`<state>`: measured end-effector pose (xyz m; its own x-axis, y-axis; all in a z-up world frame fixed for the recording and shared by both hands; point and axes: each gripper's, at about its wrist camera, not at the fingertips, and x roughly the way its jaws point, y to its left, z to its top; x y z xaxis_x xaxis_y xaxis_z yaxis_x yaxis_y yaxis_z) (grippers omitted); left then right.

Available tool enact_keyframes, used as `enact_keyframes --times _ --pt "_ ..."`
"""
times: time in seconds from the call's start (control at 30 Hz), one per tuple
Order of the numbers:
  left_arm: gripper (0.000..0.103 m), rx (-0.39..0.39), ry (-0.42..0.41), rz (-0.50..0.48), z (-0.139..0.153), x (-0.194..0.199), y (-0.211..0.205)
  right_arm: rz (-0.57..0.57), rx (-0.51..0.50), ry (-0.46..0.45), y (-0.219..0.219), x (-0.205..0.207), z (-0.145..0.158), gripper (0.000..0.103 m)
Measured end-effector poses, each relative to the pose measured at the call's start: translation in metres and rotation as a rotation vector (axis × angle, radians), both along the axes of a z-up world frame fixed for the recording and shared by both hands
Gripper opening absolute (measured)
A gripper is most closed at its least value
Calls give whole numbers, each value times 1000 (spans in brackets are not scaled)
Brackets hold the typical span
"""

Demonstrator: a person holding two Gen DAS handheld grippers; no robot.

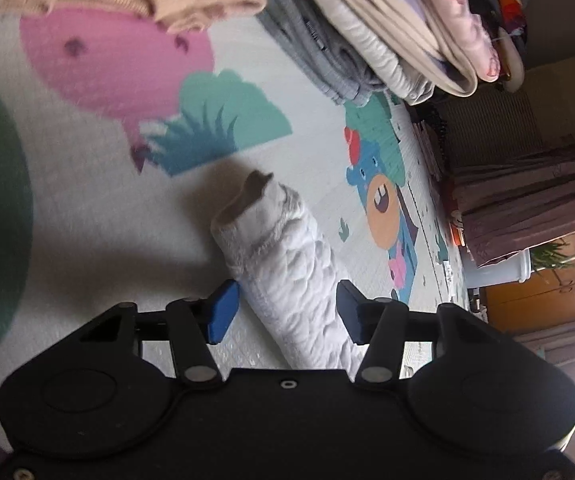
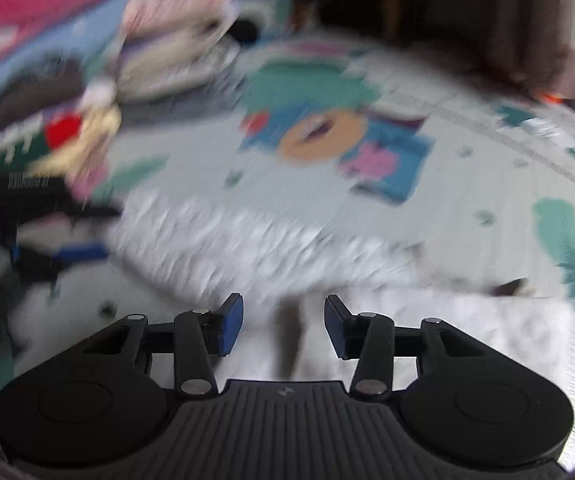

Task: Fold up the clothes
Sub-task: 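Grasp the other sleeve cuff with the left gripper, then fold the held sleeve across the jacket body with the left gripper, release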

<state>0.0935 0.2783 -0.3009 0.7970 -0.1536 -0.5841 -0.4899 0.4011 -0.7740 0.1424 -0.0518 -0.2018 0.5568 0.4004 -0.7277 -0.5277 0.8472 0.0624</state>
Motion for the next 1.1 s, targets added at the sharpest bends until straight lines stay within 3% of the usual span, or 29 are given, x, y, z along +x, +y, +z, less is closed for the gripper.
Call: enact_keyframes --times 0.07,0.1,0.17,0.23,0.33,0.53,0.57,0.6,0.67,0.83,0.9,0.97,1.0,1.1 --pt "48 8 -13 -8 0 2 1 -114 -5 -42 -14 2 5 43" --pt "37 14 -16 -13 -1 3 1 -163 -17 -36 -21 5 2 43" --pt "34 20 -10 -14 -4 5 1 -232 -25 -15 -33 13 -6 42" --pt "34 13 -8 -9 -6 4 2 -214 -40 8 -34 19 -16 42" --pt "34 -27 -29 -5 -11 5 1 -151 -72 129 -26 30 -41 43" --pt "31 -122 -52 4 -24 15 -2 -161 -75 139 -21 32 -41 44" --pt "22 -106 -57 -11 -22 18 -2 -159 -76 139 -20 33 -41 44" --pt "7 -89 -63 -26 -19 20 -2 -159 -78 139 -20 33 -41 44" --pt "7 -43 -104 -70 -7 22 -6 -158 -85 138 -19 32 -41 44" --pt "7 169 -249 -237 49 24 -38 -133 -70 164 -24 41 -43 45" --pt "7 301 -307 -322 72 30 -61 -101 -57 193 -28 46 -42 46" --pt "7 396 -359 -406 88 37 -86 -62 -7 255 -35 56 -40 52" --pt "7 429 -383 -446 94 40 -98 -43 18 287 -39 60 -39 62" --pt "7 515 -419 -562 99 50 -137 -52 162 418 -64 81 -34 59"
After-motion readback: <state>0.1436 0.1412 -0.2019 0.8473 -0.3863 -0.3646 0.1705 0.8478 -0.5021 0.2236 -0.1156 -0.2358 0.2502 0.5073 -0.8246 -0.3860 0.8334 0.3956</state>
